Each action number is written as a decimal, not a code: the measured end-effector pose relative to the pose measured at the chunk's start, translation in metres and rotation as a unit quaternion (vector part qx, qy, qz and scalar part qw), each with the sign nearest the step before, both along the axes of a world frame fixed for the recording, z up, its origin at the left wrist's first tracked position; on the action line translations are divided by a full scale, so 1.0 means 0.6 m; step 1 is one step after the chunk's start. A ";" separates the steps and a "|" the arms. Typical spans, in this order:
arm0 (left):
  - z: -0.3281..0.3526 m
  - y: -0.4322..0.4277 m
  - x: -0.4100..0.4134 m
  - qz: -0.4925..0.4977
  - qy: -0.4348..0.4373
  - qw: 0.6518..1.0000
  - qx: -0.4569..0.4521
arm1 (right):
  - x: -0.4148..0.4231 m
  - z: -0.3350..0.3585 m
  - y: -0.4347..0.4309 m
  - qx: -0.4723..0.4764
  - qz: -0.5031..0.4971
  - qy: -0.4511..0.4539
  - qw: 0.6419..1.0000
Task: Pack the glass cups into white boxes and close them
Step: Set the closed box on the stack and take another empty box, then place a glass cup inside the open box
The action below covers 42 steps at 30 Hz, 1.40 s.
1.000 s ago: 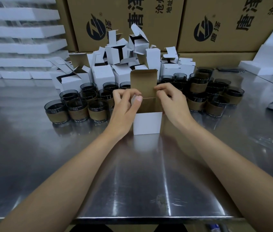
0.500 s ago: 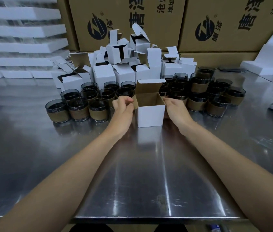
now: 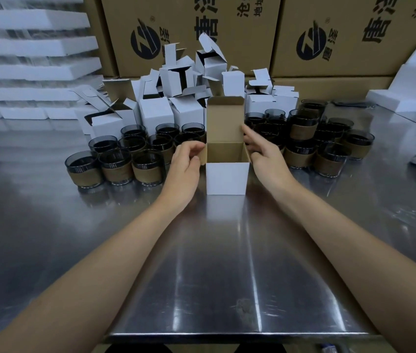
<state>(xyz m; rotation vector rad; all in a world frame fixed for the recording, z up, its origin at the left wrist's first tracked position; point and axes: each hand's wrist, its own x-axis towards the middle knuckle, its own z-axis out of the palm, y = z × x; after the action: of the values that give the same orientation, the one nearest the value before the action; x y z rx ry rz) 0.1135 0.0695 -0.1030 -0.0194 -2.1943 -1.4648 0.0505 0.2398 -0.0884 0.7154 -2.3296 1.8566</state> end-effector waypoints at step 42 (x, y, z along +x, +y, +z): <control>-0.002 -0.012 0.001 -0.024 0.025 0.979 -0.199 | -0.056 0.025 0.131 0.225 -0.366 0.201 0.881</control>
<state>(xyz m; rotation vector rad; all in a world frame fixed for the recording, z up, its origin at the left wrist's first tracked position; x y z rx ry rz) 0.1140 0.0624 -0.1044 -0.2420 -2.4226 -1.0147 0.0171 0.3187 -0.0735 0.1492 -2.2809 0.7777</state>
